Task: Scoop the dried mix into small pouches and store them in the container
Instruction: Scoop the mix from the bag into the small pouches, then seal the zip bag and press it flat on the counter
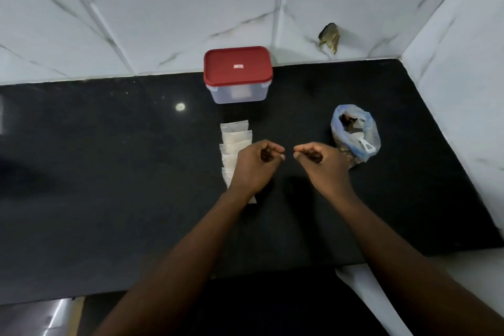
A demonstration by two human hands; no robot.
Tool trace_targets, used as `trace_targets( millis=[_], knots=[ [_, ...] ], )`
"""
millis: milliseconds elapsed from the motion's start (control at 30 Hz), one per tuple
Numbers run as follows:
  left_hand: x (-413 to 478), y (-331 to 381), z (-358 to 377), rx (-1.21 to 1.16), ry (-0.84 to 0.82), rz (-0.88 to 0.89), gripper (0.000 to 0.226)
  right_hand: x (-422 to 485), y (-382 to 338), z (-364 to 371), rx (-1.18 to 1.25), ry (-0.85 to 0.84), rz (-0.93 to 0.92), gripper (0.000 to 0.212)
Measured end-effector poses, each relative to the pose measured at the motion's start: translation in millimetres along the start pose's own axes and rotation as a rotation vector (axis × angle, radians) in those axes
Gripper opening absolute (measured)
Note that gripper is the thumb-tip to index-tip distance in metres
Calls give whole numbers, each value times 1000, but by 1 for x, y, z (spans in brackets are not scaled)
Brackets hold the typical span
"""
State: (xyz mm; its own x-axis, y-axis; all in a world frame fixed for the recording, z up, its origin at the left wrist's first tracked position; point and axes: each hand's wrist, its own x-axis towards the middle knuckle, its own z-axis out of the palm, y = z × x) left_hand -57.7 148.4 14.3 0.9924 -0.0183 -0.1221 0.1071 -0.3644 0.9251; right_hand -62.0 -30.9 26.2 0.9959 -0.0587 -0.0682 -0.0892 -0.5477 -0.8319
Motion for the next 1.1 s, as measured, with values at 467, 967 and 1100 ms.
trace_targets(
  millis=[467, 967, 1100],
  knots=[
    [59, 54, 124, -133, -134, -318, 17, 62, 90, -123, -272, 214, 109, 23],
    [83, 59, 163, -353, -59, -543, 24, 72, 92, -131, -328, 26, 262, 12],
    [78, 63, 152, -391, -50, -504, 19, 69, 78, -131, -191, 147, 186, 6]
  ],
)
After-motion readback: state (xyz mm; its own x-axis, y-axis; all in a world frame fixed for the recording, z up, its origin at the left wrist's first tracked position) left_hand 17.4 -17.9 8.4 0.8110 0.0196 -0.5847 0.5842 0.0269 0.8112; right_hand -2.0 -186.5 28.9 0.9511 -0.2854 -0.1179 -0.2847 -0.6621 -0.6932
